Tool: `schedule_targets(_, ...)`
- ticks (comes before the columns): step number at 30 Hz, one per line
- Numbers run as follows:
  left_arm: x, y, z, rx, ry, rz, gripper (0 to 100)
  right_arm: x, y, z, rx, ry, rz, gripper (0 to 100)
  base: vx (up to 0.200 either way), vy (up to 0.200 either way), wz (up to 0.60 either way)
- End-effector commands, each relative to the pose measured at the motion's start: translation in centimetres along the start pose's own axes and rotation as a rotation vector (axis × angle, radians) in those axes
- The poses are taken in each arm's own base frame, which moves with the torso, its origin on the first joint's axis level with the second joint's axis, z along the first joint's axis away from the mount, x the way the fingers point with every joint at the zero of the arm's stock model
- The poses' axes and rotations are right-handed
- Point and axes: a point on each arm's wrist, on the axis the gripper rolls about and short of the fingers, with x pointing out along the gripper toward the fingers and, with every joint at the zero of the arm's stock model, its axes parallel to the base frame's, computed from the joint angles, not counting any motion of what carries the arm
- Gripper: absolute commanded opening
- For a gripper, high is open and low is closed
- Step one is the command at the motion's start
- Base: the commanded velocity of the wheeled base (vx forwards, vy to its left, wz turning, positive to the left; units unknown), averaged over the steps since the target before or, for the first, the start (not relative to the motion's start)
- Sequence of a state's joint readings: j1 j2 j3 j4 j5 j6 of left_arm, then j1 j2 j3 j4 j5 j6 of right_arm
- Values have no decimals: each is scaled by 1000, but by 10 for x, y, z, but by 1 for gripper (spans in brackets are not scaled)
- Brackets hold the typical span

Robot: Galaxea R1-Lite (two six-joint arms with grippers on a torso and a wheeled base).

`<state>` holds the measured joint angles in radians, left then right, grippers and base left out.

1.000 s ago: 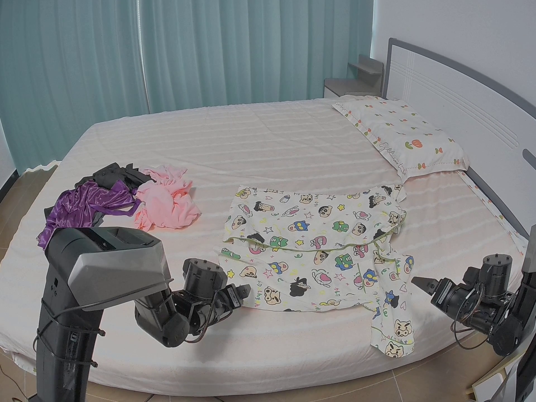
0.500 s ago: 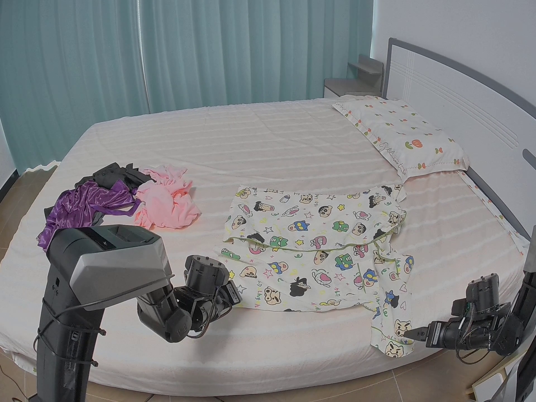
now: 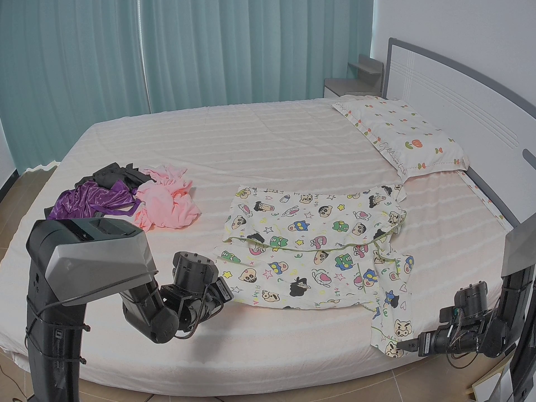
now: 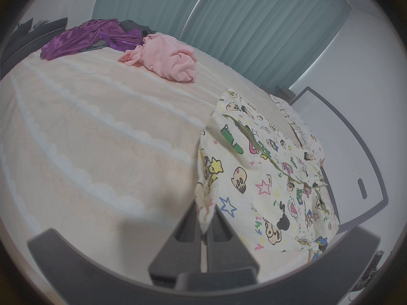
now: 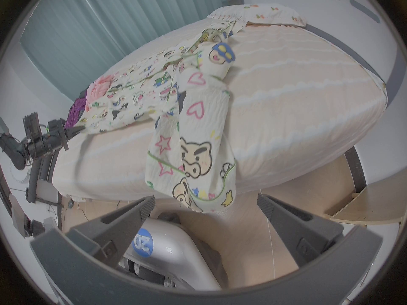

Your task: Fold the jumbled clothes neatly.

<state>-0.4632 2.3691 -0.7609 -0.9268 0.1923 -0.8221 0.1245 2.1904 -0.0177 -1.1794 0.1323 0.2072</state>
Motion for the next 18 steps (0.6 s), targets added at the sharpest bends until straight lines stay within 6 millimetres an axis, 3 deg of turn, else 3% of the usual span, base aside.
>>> schedule_targets(1, -4, 4, -2, 2, 10, 11, 0, 9, -2, -14, -1, 88, -17, 100, 0, 0, 0)
schedule_targets(9, -14, 8, -3, 1, -5, -2, 0, 14, -1, -16, -11, 93, -10, 100, 0, 0, 0)
schedule_targets(18, -18, 12, -5, 2, -13, -11, 0, 35, -6, -14, -10, -6, -67, 100, 0, 0, 0)
